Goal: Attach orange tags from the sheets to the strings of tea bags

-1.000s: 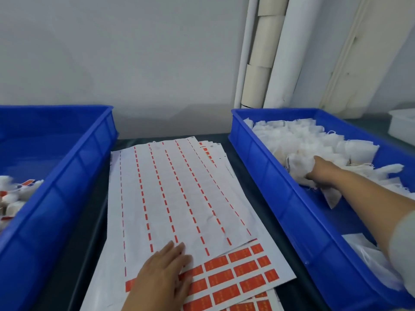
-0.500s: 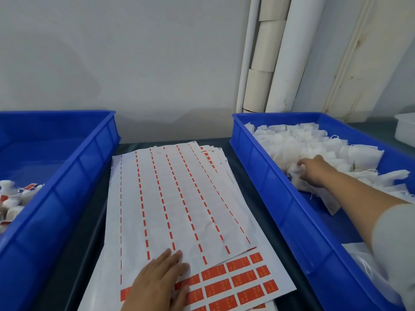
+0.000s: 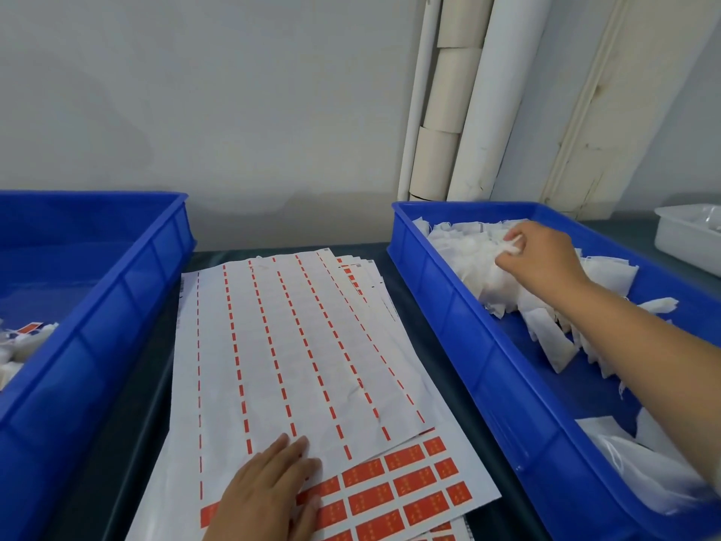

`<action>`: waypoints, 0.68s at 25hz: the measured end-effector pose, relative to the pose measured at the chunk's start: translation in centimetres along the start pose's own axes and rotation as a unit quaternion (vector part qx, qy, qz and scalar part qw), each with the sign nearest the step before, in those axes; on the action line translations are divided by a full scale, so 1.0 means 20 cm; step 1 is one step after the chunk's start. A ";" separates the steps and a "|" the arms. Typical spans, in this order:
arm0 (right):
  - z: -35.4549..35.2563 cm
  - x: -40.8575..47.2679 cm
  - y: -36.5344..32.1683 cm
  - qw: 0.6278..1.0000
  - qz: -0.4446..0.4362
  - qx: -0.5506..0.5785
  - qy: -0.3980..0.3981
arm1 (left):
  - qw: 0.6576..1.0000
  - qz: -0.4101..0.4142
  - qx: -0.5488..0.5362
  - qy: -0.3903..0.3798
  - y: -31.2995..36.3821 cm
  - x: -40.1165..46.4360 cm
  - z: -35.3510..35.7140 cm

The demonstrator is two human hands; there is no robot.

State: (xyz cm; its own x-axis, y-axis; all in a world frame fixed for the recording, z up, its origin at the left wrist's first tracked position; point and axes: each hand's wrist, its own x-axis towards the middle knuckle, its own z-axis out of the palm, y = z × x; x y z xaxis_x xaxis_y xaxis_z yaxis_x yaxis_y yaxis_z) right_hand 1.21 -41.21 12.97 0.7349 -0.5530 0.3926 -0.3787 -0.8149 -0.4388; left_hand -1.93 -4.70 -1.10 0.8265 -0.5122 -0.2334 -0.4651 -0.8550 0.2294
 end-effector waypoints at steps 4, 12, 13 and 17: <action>-0.15 -0.17 -0.33 0.993 -0.094 0.073 0.027 | 0.999 0.027 -0.035 0.010 0.02 -0.04 -0.03; 0.00 -0.77 -0.82 0.918 -0.212 0.144 -0.302 | 0.897 -0.009 -0.383 0.220 0.04 -0.10 -0.33; 0.05 -0.84 -0.84 0.903 -0.212 0.153 -0.340 | 0.893 0.002 -0.386 0.231 0.02 -0.11 -0.35; 0.21 -0.98 -0.84 0.892 -0.154 0.183 -0.383 | 0.922 0.016 -0.300 0.243 -0.07 -0.14 -0.36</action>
State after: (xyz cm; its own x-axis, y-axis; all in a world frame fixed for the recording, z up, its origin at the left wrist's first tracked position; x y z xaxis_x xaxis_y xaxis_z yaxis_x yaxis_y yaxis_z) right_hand -4.46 -15.91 9.37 0.9943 0.0833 -0.0663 0.0138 -0.7185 -0.6954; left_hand -1.28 -1.46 6.08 0.9279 -0.3148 0.1998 -0.3526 -0.5664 0.7449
